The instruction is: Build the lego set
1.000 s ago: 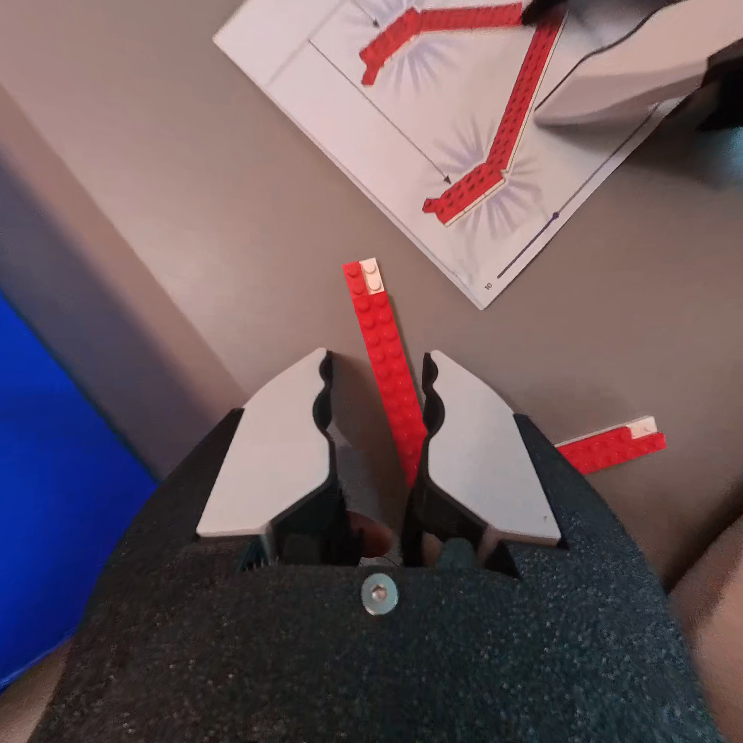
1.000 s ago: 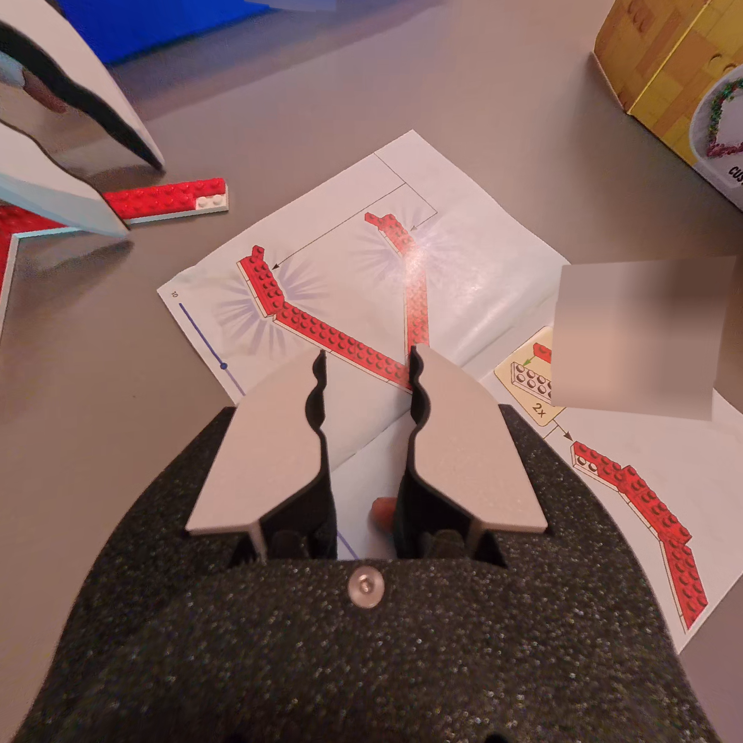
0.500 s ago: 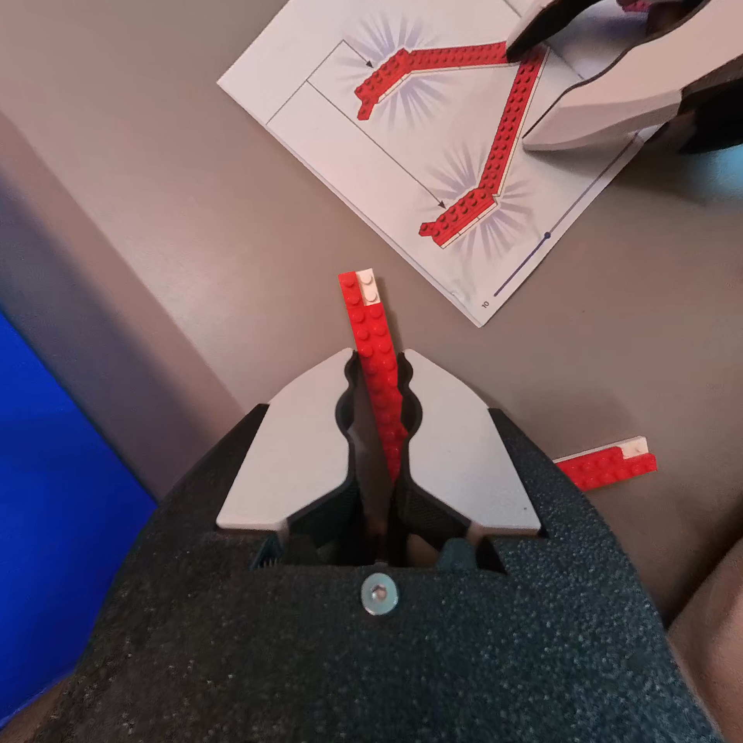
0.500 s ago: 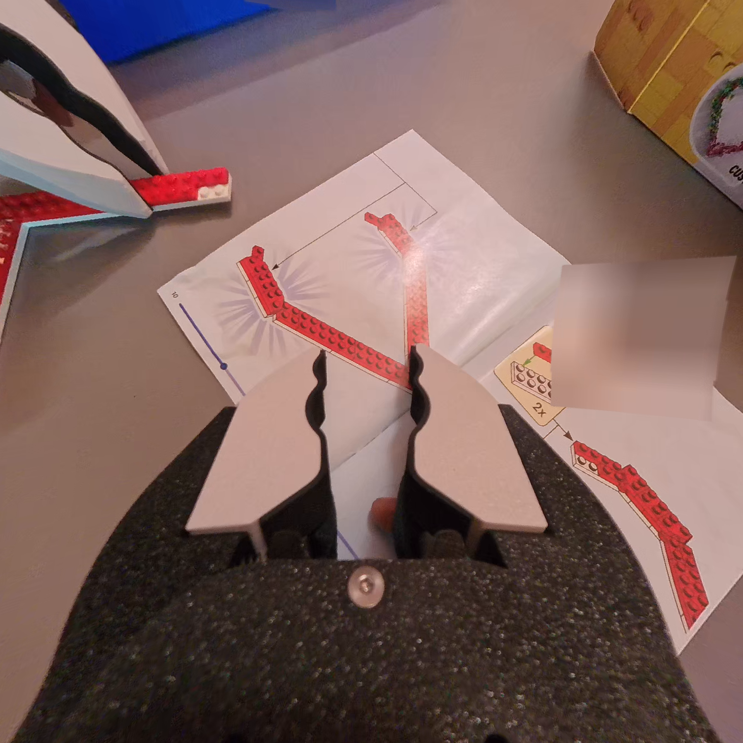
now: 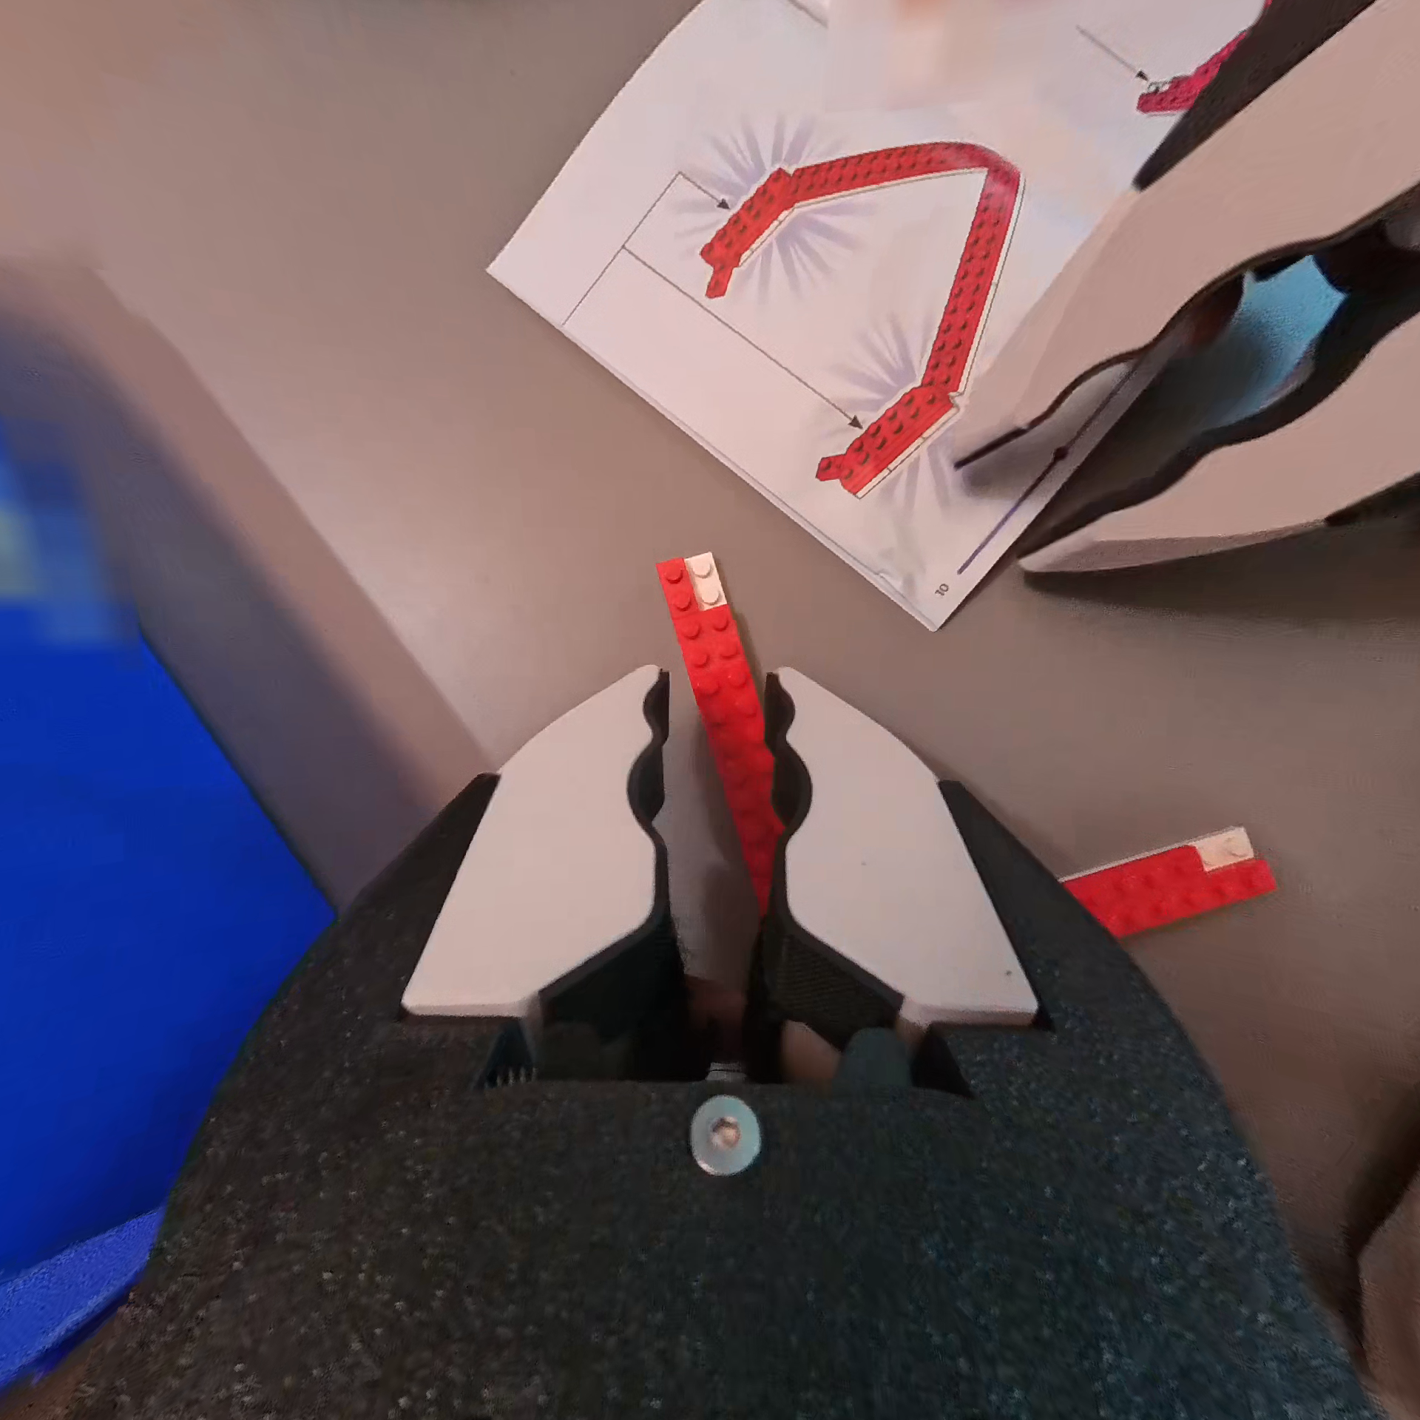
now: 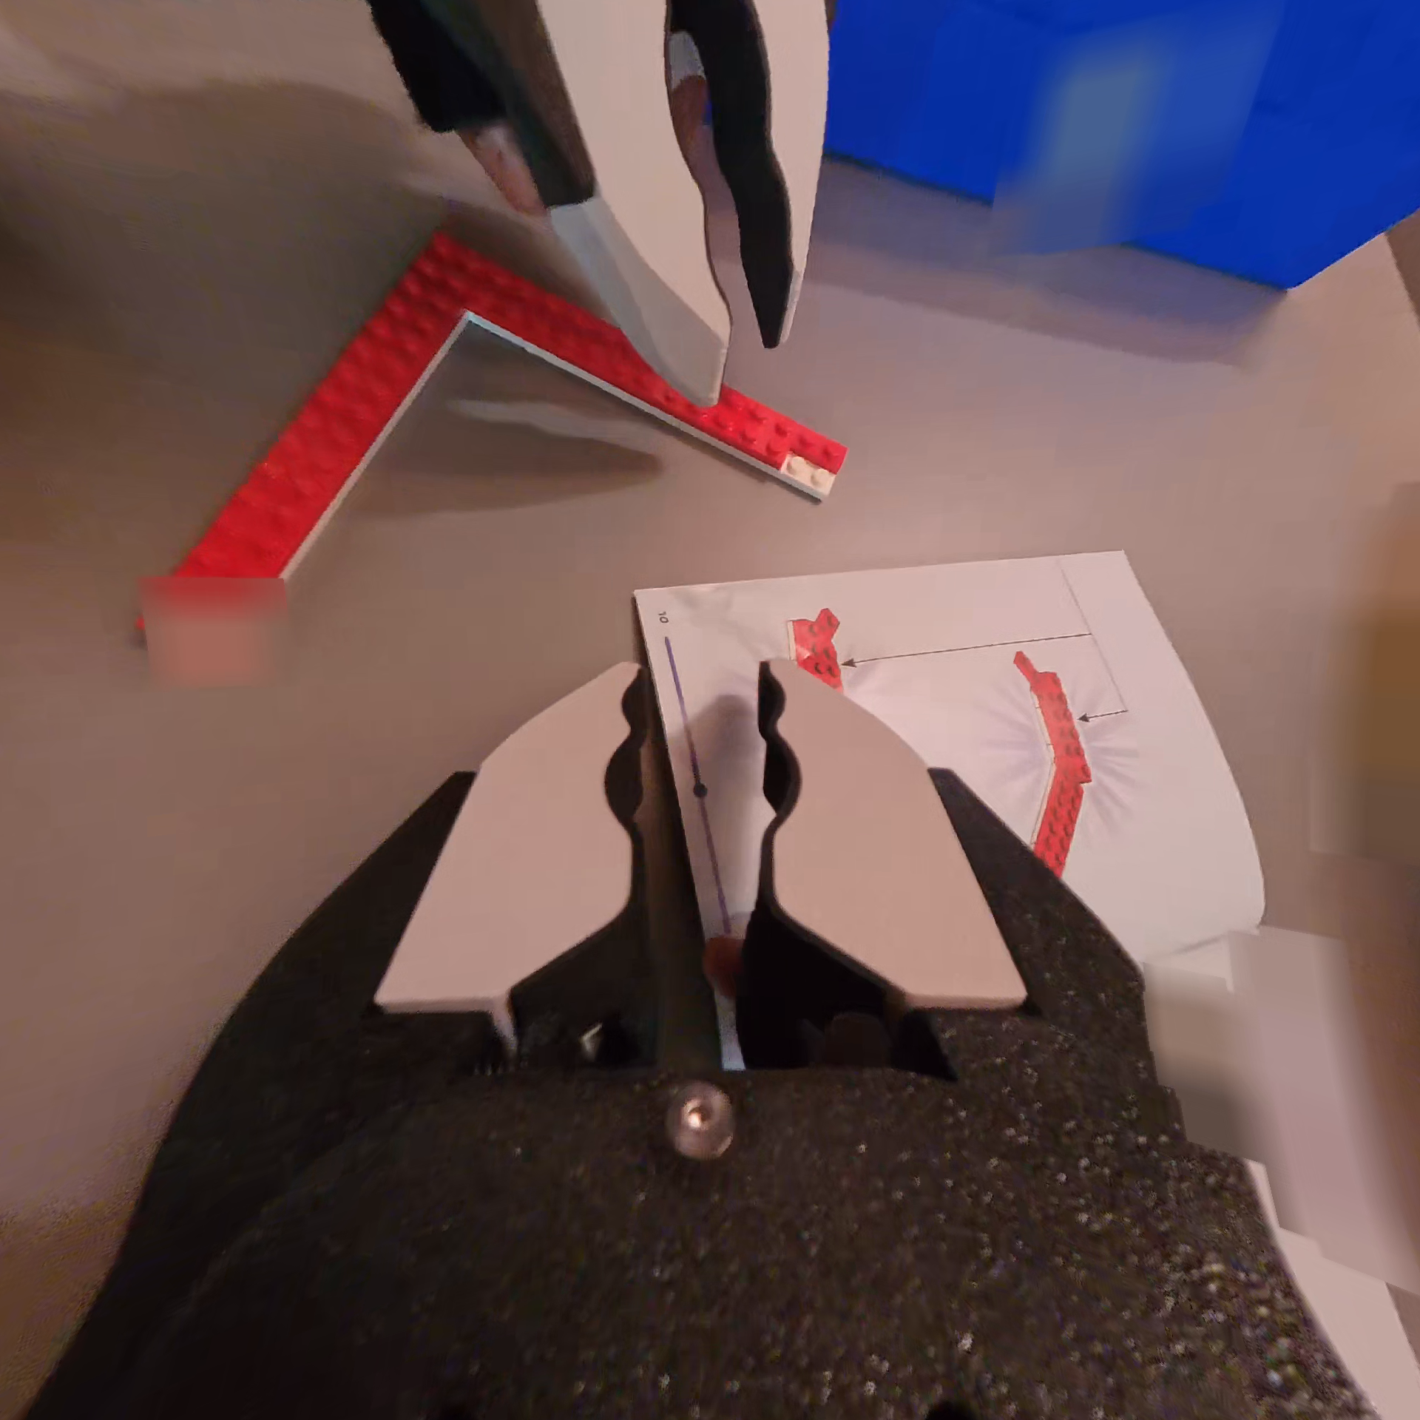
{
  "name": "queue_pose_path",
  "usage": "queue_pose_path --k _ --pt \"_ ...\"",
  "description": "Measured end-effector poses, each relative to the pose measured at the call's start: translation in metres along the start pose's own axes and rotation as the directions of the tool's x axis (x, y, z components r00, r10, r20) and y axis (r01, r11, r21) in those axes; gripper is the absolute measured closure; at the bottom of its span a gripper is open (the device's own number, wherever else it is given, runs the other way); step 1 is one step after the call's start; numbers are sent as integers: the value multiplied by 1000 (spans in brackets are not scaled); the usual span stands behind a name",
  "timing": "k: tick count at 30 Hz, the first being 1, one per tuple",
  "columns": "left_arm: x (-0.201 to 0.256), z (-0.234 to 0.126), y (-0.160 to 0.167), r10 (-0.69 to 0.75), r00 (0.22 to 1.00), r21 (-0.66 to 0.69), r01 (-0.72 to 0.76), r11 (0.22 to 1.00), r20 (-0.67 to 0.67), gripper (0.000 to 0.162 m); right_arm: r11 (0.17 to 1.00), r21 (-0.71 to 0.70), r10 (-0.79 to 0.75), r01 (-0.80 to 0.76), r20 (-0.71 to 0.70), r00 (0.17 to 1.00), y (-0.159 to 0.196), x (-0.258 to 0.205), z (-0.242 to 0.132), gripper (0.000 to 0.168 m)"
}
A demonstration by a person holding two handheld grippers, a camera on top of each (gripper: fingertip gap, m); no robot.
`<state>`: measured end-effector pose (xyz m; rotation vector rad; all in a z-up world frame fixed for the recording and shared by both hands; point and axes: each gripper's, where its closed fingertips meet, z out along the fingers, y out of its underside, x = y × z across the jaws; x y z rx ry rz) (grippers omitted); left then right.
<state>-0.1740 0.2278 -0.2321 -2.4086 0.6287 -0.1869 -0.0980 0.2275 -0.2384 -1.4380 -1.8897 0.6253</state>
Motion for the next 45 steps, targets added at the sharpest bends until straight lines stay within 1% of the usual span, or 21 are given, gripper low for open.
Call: queue_pose_path --k 2,6,7,12,20,22,24,28,30,32,34,37,40,41,42,43,45 --pt "2 0 0 19 1000 10 -19 1000 -8 139 999 -11 32 -32 24 999 2 -2 3 145" --pt "7 -2 0 56 998 27 -55 998 -23 139 998 -40 46 -44 46 998 8 -4 7 167" --pt "7 -2 0 64 998 31 -63 998 -25 139 998 -42 54 -52 51 997 8 -4 7 168" --pt "9 -3 -4 84 996 55 -82 995 -34 139 994 -21 112 -110 64 992 5 -2 6 168" --pt "23 -8 -24 75 991 180 -54 982 -112 138 955 142 257 -260 41 966 -10 19 -15 168" --pt "32 -7 -34 55 986 229 -17 973 -160 138 938 185 291 -292 37 956 -14 25 -22 168" --pt "49 -3 -42 38 963 254 32 967 -266 138 920 233 315 -314 36 949 -18 29 -31 168" --pt "74 11 -64 -4 897 275 140 951 -442 124 885 325 348 -333 13 937 -27 38 -52 168" --pt "82 17 -76 -18 871 270 172 947 -491 118 861 381 368 -336 -11 930 -32 43 -66 168" --pt "91 19 -86 -7 854 254 162 953 -520 114 833 441 398 -335 -56 916 -32 51 -85 168" --pt "85 19 -90 22 890 256 108 961 -456 113 801 491 450 -343 -114 886 -23 59 -107 168" --pt "56 22 -83 70 965 238 -7 971 -255 114 762 522 539 -383 -183 822 3 65 -132 168" --pt "27 26 -72 112 990 202 -93 975 -83 116 729 526 608 -439 -202 768 29 58 -144 168" --pt "19 29 -69 112 993 183 -103 978 -42 121 714 525 631 -463 -195 751 36 54 -145 168" --pt "16 34 -68 115 993 168 -108 980 -35 128 703 516 649 -490 -185 738 42 50 -144 168" --pt "20 39 -71 122 991 171 -110 979 -63 134 697 503 664 -512 -180 726 48 46 -142 168" --pt "43 51 -86 125 974 200 -86 976 -191 137 692 477 679 -542 -173 714 56 41 -137 168"
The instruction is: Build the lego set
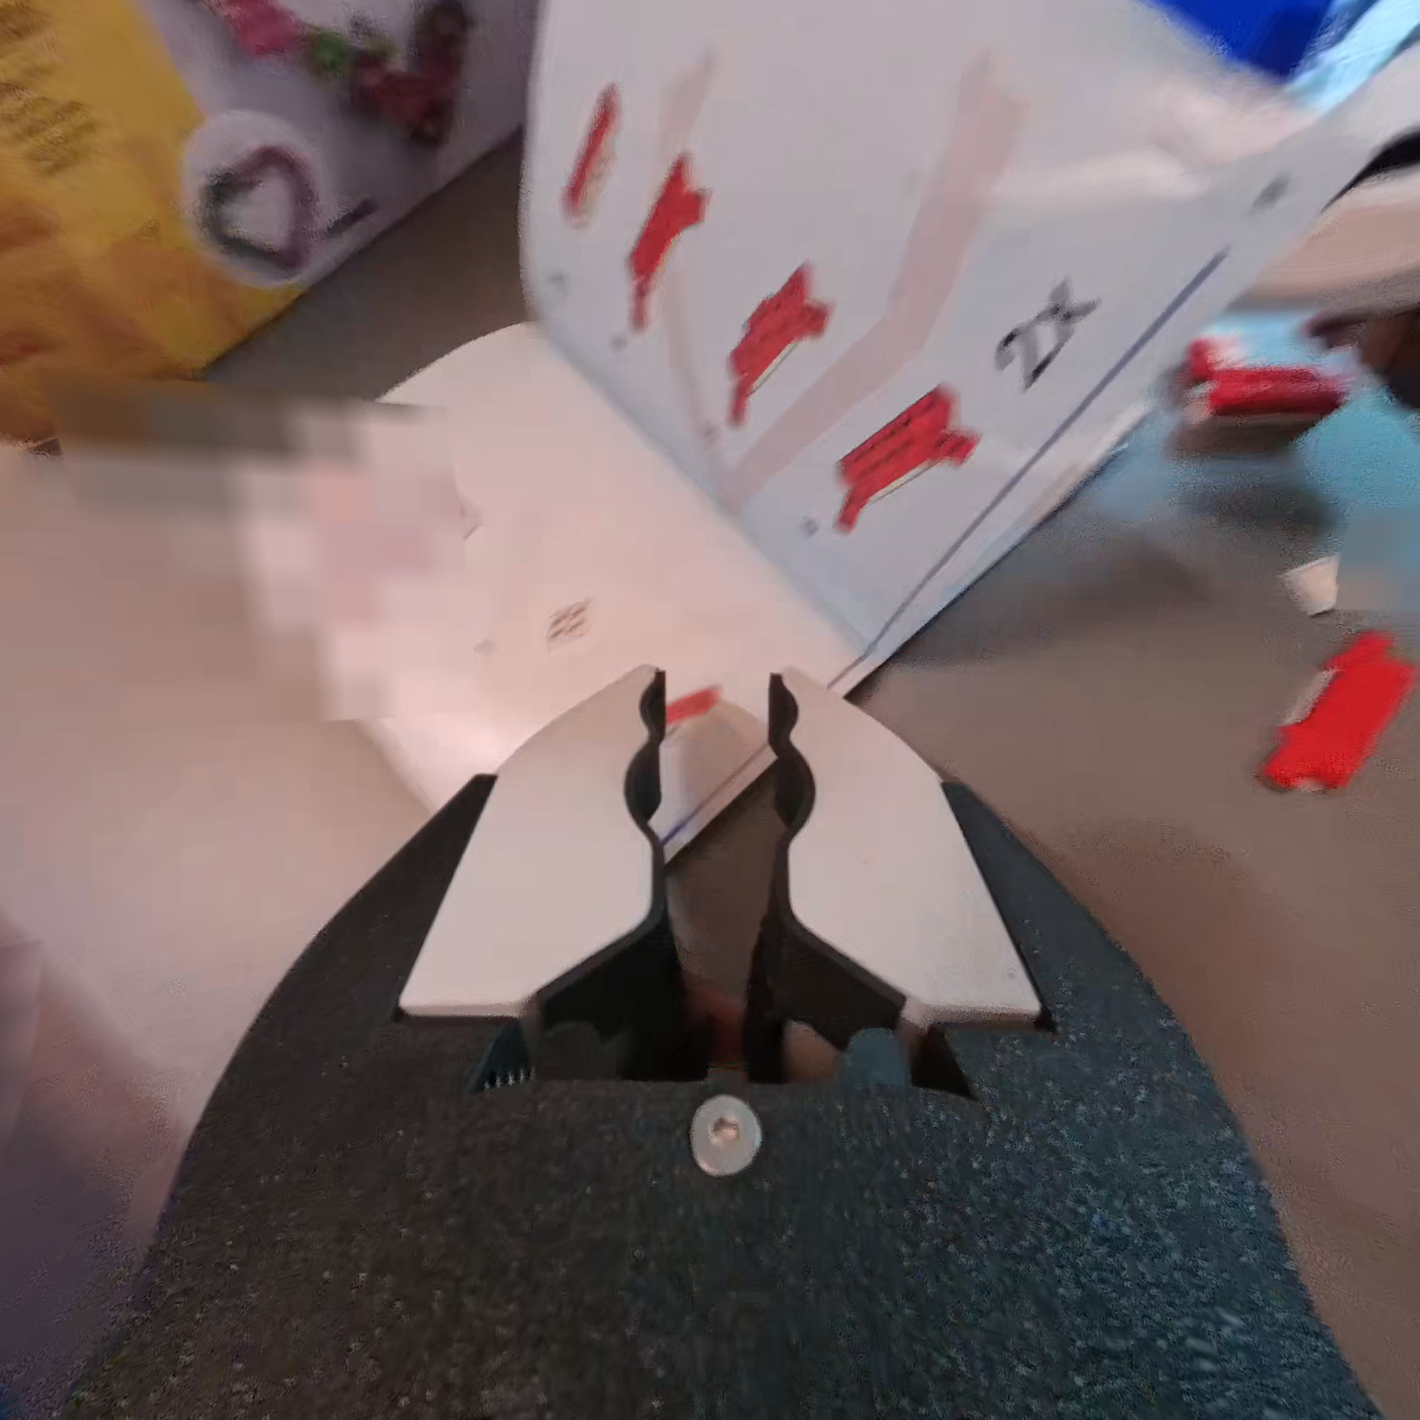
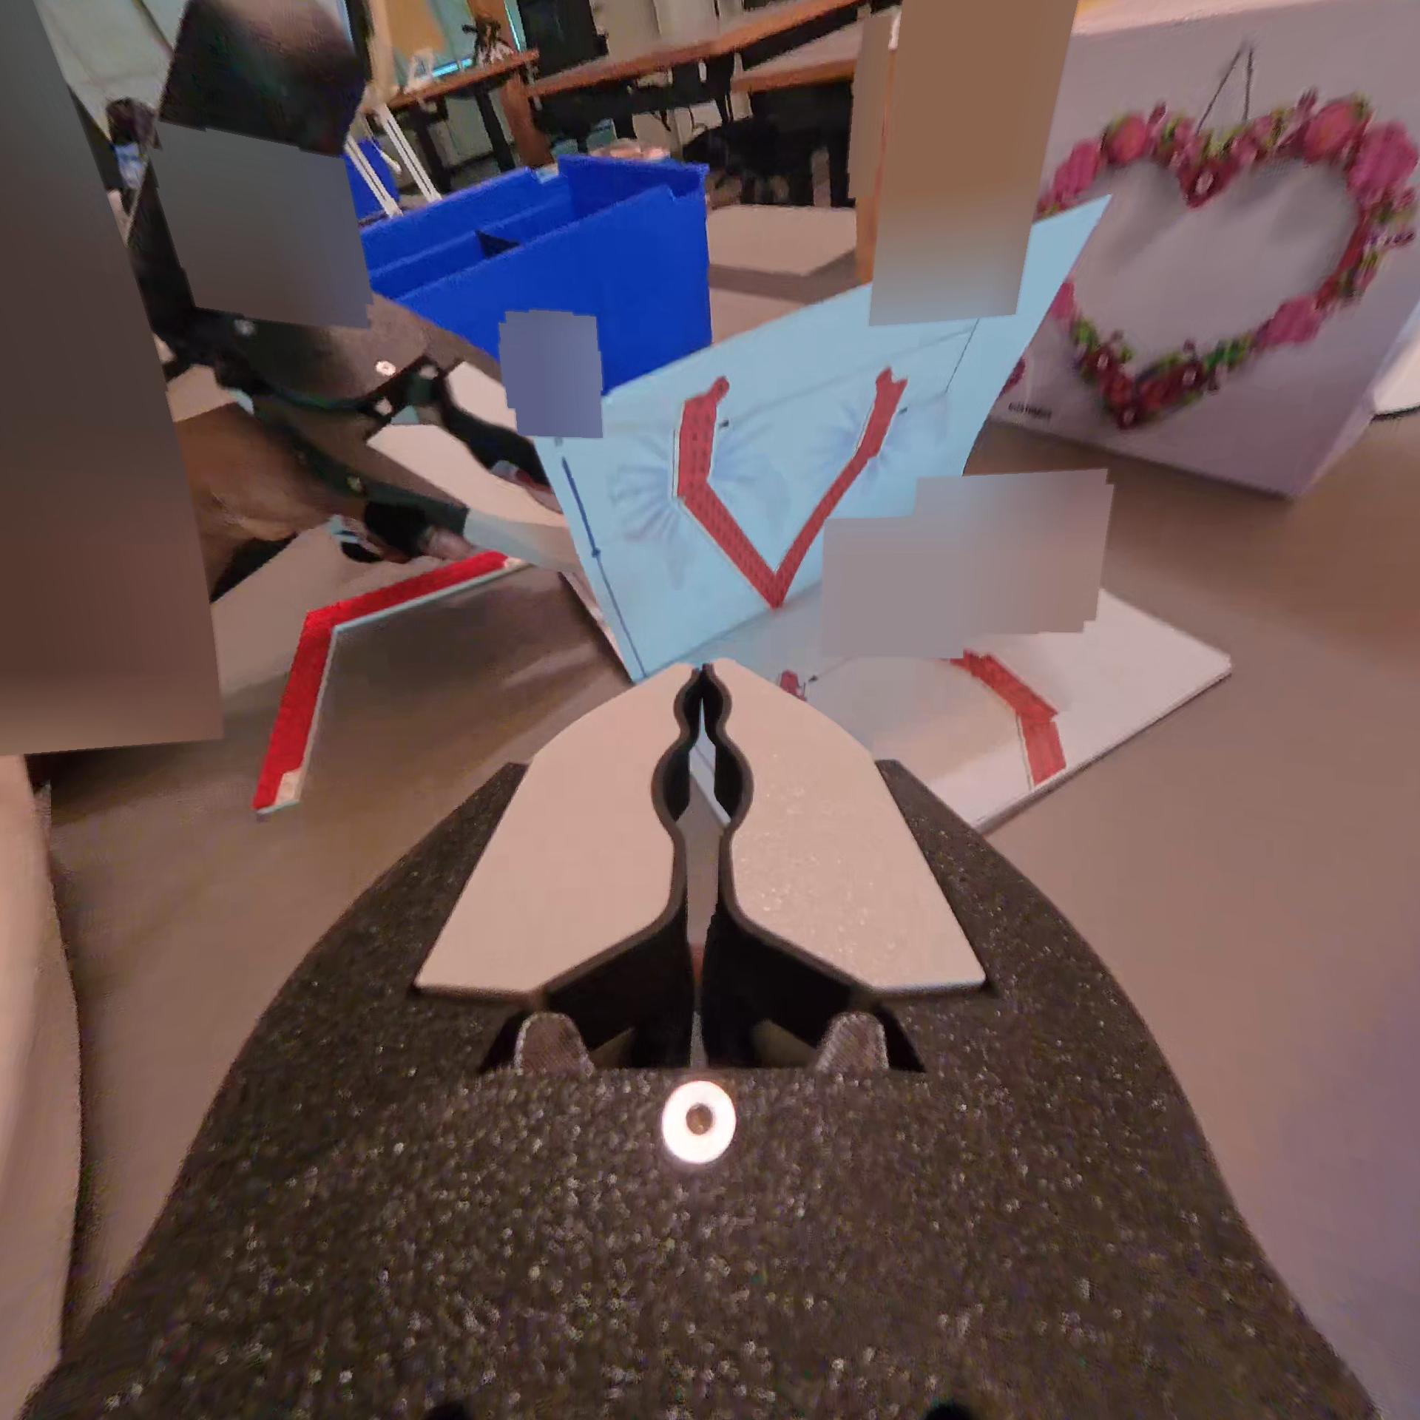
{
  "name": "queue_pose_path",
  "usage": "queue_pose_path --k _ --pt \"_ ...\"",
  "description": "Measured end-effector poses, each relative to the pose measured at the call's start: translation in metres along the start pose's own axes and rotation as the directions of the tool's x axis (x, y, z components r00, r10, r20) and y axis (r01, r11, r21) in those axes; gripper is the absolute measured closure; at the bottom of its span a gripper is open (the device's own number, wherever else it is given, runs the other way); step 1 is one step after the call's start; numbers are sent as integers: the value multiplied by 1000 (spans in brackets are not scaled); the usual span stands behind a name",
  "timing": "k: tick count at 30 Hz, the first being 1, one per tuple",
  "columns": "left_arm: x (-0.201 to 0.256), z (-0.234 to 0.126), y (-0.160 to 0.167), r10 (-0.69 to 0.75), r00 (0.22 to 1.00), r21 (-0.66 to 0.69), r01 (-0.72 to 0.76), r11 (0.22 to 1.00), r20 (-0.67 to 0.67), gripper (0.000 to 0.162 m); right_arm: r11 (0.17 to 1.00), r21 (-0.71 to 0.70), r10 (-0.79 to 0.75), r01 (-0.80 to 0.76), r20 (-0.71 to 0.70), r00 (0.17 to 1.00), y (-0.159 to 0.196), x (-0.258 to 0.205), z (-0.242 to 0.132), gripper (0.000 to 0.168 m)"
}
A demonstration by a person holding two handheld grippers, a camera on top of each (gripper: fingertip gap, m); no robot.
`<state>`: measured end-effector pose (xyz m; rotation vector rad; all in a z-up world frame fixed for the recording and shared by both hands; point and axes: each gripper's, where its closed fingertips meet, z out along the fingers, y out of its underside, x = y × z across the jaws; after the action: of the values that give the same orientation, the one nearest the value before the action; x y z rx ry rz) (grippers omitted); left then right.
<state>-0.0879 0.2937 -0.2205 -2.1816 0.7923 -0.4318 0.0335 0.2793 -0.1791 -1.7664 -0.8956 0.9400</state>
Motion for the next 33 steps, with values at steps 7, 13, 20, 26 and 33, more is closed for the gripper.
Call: queue_pose_path --k 7,13,20,26,33 --pt "37 47 -9 124 988 -127 -135 983 -95 139 986 -121 112 -114 -15 994 19 18 13 152" --pt "35 40 -5 147 987 -133 -155 979 -67 136 979 -199 37 -46 -49 998 30 28 17 152" --pt "-9 -2 14 93 991 -161 -77 984 95 133 974 -221 29 -43 -68 997 32 30 9 153" --pt "-40 -24 37 -25 984 -200 61 978 177 130 973 -230 6 -21 -68 998 32 30 10 153" --pt "-39 -17 46 -94 986 -206 121 971 135 129 970 -243 -27 8 -75 997 28 30 12 153"
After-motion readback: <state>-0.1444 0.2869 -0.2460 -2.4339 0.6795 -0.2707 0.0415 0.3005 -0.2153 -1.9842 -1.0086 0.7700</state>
